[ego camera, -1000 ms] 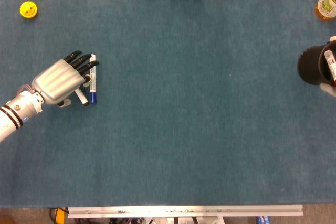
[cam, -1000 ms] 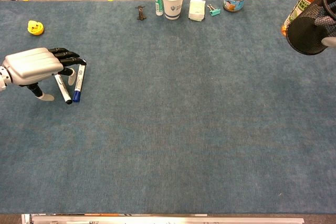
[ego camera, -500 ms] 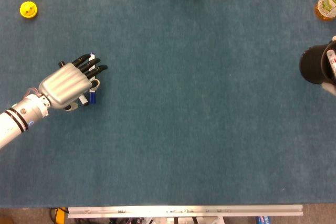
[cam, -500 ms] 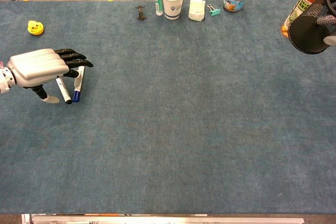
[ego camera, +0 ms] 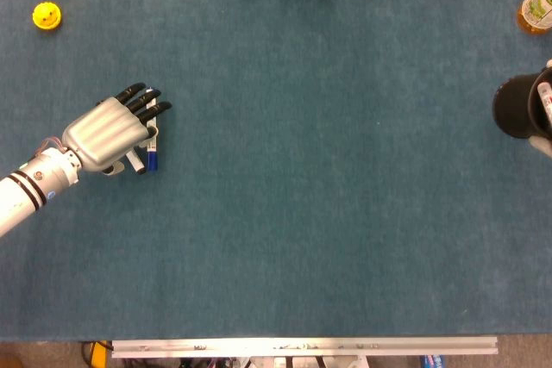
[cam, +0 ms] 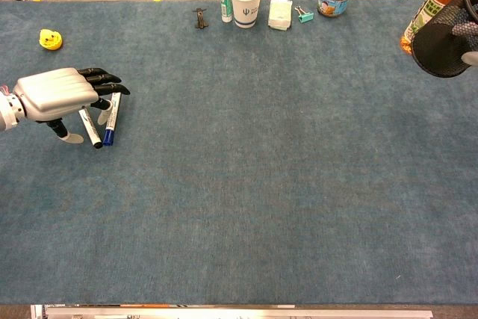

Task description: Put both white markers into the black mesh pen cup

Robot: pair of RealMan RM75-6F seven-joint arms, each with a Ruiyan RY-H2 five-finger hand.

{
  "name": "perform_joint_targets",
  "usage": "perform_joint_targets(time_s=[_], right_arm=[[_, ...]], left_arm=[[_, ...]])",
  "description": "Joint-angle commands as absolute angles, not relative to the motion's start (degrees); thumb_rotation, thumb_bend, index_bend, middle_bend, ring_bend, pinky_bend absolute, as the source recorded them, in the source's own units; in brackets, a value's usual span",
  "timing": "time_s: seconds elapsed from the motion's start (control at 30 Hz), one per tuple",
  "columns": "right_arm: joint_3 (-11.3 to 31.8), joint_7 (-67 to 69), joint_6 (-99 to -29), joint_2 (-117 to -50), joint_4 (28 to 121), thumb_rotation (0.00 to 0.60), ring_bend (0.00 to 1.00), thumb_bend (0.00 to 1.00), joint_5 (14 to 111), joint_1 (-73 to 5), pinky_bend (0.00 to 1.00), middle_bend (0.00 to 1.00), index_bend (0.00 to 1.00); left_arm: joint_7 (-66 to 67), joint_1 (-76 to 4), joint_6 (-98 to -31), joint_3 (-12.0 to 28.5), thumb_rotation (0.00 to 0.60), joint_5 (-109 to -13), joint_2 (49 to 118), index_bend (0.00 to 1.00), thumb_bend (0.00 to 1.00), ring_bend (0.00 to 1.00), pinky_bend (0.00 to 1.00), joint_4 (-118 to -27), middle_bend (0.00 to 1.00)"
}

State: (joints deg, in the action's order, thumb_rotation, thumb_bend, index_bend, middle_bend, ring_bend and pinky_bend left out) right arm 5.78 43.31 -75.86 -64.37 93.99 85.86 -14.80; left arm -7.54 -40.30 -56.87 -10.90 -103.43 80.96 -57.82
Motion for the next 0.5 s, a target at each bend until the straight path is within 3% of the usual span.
perform_joint_targets(time_s=[0.03, 0.27, 0.5], right_arm=[[5.87, 43.43, -75.93, -64.43, 93.85, 0.600, 0.32, 0.37, 85.78, -14.74, 0.35, 0.36, 0.41], [6.06, 43.80, -76.09, -64.37, 93.53, 0.600, 0.32, 0.37, 85.60, -14.56, 0.35, 0.36, 0.41], [6.19, 44.20, -76.25, -64.22, 93.37, 0.600, 0.32, 0.37, 85.56, -14.38, 0.35, 0.36, 0.41]], left_arm=[[-6.56, -40.83, -55.33, -10.88, 0.600, -102.70, 80.90, 0.47, 0.15, 0.03, 0.08, -58.53, 0.11], [-4.55, -41.52, -53.32, -10.86, 0.600, -101.66, 80.37, 0.44, 0.22, 0.02, 0.08, -60.34, 0.10], [-2.74, -41.84, -52.14, -10.79, 0.600, -100.77, 79.95, 0.44, 0.22, 0.02, 0.08, -61.79, 0.09]])
